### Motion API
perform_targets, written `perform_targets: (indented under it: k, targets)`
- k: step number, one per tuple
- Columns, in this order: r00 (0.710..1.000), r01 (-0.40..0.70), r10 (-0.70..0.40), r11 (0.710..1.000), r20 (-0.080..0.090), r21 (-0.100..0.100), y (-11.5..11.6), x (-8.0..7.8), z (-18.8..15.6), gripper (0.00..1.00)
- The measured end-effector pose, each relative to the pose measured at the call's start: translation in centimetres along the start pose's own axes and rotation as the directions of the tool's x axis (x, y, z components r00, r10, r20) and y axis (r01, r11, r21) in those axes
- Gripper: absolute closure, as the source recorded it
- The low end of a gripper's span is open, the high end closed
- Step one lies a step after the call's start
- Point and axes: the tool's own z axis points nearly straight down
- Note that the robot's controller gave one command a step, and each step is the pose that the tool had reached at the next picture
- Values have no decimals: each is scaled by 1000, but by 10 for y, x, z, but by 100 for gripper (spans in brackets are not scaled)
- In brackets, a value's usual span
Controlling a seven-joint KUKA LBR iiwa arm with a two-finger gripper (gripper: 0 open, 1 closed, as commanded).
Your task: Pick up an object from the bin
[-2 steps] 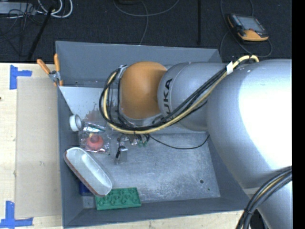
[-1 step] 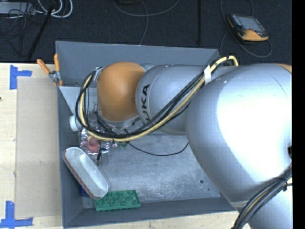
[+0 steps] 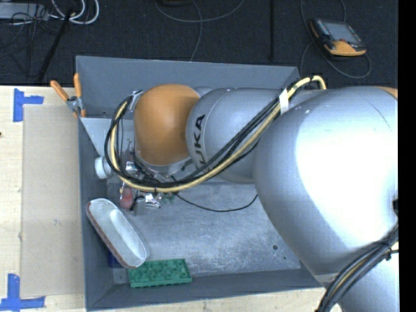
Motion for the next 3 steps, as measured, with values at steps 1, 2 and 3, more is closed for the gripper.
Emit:
perform_targets:
  k: [1,2,3]
  targets:
    - [999,44,-44,999,8,0,-3,28,-152,100]
    - [999,48,-48,999,-12,2,-18,51,-68,100]
    - [1000,4,-4,1000,7,0,-23,64,-194,100]
